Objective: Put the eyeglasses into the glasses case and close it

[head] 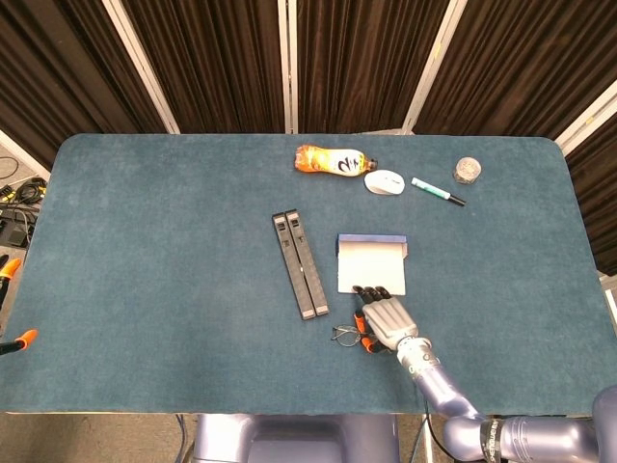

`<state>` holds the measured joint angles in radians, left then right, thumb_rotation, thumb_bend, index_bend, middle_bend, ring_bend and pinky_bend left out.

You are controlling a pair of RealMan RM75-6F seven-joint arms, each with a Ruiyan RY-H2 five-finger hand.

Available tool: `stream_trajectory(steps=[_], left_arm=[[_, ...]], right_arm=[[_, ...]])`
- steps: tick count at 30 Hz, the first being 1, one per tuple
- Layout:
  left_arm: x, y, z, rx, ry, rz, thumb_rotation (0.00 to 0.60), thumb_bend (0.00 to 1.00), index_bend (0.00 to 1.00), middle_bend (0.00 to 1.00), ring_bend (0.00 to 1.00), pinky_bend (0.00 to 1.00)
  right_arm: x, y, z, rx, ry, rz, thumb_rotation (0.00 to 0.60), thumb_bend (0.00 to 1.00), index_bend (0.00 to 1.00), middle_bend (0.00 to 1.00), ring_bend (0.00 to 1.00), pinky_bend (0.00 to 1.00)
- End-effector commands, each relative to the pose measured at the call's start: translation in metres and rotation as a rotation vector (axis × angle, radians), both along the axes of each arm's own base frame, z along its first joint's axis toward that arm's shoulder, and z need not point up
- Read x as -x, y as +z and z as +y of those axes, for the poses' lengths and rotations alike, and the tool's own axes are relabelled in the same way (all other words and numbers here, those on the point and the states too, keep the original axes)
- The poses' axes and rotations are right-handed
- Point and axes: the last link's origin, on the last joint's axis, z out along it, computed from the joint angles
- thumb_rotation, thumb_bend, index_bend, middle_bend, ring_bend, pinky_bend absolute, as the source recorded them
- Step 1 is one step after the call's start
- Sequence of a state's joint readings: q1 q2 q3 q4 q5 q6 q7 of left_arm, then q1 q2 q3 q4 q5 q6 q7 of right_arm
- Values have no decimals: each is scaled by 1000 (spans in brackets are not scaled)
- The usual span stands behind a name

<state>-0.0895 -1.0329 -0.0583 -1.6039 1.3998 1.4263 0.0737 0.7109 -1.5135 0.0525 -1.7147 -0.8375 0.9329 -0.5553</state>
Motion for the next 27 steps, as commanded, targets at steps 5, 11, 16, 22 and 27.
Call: stream_trajectory(steps=[5, 11, 16, 22, 27], left_arm=[[0, 0, 0, 0, 1, 0, 600, 0, 0, 0, 0, 0], [1, 0, 0, 1, 3, 0, 600, 0, 0, 0, 0, 0], [1, 0, 0, 1, 3, 1, 600, 0, 0, 0, 0, 0], [1, -1, 1, 5, 3, 3, 600, 0, 0, 0, 0, 0], [1, -1, 1, 4, 6, 3, 600, 0, 0, 0, 0, 0]], right_arm=[[-1, -2, 0, 0, 6, -5, 600, 294, 586, 0, 0, 0], [-2, -2, 0, 1, 10, -13, 600, 324, 614, 17, 0, 0], [-2, -1, 0, 3, 14, -20, 600, 336, 621, 28, 0, 0], [-1, 1, -2, 12, 16, -32, 600, 349, 630, 33, 0, 0], [-5, 6, -7, 30, 16, -56, 600, 354, 633, 37, 0, 0]])
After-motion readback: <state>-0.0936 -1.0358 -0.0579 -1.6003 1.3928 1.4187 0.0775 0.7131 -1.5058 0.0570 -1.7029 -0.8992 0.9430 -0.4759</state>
